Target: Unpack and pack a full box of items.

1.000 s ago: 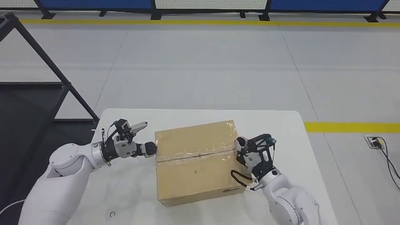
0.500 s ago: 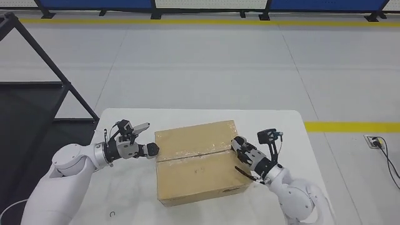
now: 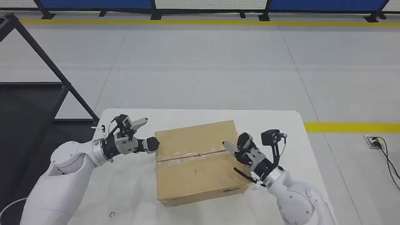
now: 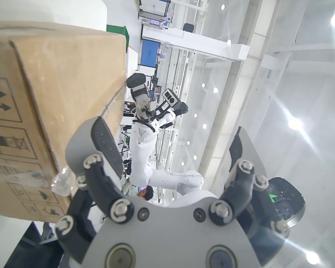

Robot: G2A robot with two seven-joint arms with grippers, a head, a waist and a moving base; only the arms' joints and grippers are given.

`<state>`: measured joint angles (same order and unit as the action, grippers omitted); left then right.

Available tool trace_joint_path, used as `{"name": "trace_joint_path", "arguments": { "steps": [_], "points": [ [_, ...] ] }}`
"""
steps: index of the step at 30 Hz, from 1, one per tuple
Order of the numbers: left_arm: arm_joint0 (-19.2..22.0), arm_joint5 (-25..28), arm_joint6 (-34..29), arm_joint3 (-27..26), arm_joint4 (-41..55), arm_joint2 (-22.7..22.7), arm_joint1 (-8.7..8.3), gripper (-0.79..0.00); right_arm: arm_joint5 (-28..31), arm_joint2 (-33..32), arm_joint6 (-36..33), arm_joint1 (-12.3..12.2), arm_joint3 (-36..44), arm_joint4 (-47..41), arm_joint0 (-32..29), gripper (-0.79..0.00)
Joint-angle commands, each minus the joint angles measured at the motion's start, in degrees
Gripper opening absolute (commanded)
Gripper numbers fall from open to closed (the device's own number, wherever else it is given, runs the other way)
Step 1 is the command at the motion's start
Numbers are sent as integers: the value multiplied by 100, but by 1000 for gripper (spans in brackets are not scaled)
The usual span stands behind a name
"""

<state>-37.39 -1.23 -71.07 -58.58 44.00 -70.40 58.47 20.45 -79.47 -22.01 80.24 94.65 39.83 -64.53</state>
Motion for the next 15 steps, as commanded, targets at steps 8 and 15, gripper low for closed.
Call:
{"name": "trace_joint_path", "arguments": {
  "steps": [8, 15],
  "points": [
    [29, 10, -17, 30, 108, 26, 33, 0, -1407, 267, -996, 74, 241, -2206, 287, -785],
    [73, 25, -38, 157, 146, 117, 77, 0, -1968, 173, -2301, 40, -221, -3399, 1002, -785]
  ]
}}
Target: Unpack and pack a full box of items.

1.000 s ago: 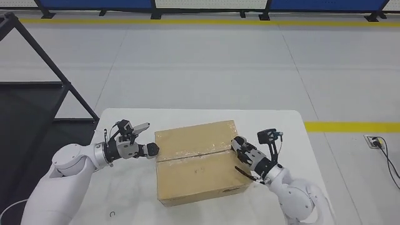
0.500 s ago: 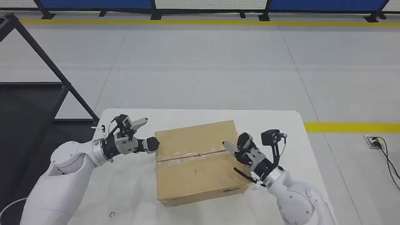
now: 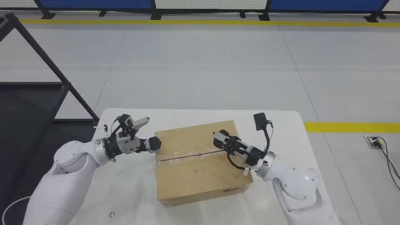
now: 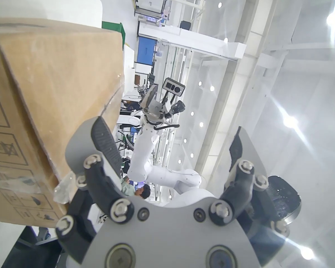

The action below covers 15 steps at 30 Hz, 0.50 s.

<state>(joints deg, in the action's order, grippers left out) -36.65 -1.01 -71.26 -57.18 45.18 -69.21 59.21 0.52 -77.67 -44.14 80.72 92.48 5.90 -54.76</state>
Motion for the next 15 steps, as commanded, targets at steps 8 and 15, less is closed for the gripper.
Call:
{"name": "trace_joint_path", "arguments": {
  "steps": [8, 15],
  "points": [
    [-29, 108, -99, 119, 172, -161, -19, 0, 25, -7, -88, -8, -3, -6, 24, -785],
    [-144, 164, 128, -125, 137, -154, -12, 0, -459, 360, 140, 6, 132, 353, -13, -785]
  ]
}}
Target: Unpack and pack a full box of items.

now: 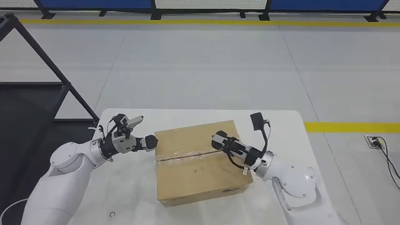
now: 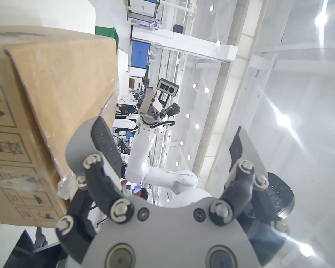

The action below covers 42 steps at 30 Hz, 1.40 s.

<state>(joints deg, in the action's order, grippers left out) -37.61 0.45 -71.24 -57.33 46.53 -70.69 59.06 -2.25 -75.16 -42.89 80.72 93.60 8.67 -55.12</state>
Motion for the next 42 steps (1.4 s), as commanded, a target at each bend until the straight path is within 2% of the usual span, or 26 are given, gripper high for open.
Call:
{"name": "trace_joint_path", "arguments": {
  "steps": [1, 9, 14, 20, 29, 42],
  "points": [
    [-96, 26, 252, -202, 65, -22, 11, 0, -358, 229, 27, 18, 53, 121, 74, -785],
    [-383, 127, 404, -544, 424, -189, 23, 0, -1818, 1216, -101, 115, -122, 797, 673, -785],
    [-492, 98, 372, -573, 494, -285, 11, 0, -2271, 1528, -309, 146, -292, 996, 938, -785],
    [-515, 54, 348, -628, 414, -293, 11, 0, -2804, 1813, -144, 195, -420, 1299, 1127, -785],
    [-539, 39, 329, -641, 429, -347, 17, 0, -2969, 1456, -313, 119, -311, 1170, 967, -785],
    [-548, -18, 244, -684, 409, -384, 24, 0, -2956, 542, -294, -48, -190, 740, 566, -785]
  ]
}}
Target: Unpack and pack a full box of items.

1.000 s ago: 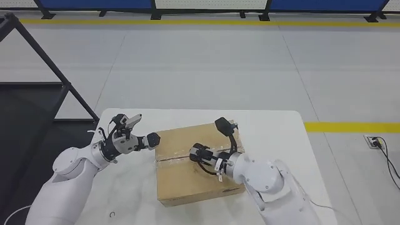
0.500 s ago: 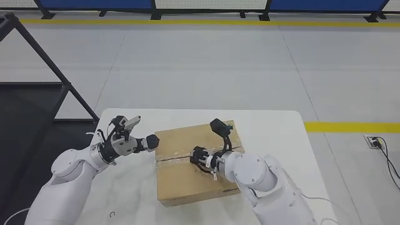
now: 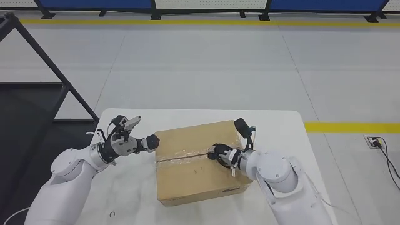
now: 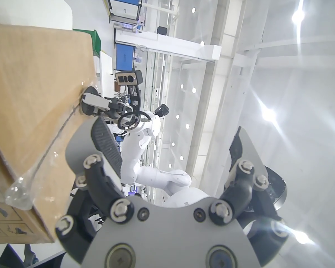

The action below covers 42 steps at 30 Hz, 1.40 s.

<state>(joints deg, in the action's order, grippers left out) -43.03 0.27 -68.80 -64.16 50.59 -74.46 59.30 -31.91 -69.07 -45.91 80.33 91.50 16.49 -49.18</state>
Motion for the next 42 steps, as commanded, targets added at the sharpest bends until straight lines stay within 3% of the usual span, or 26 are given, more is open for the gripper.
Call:
{"name": "trace_joint_path", "arguments": {
  "steps": [1, 13, 23, 29, 32, 37, 42],
  "points": [
    [-13, 1, 2, -8, 4, -12, 0, 0, 31, -151, 9, -22, 49, -110, -68, -785],
    [-87, -10, -54, -32, 47, -80, 1, 0, 50, -933, 165, -166, 191, -547, -425, -785],
    [-144, -36, -88, -97, 26, -176, -15, 0, 506, -1556, 344, -256, 651, -1300, -1011, -785],
    [-117, -87, -99, -128, -13, -122, -2, 0, 719, -918, 239, -229, 642, -1333, -845, -785],
    [-131, -78, -109, -103, -35, -123, -2, 0, 718, -437, 49, -201, 409, -1211, -545, -785],
    [-223, -71, -102, -60, 9, -205, -14, 0, 975, -164, -338, -170, -135, -1572, -135, -785],
    [-299, -59, -103, -97, 30, -262, -23, 0, 786, 191, -75, -118, -527, -1451, 199, -785]
  ]
}}
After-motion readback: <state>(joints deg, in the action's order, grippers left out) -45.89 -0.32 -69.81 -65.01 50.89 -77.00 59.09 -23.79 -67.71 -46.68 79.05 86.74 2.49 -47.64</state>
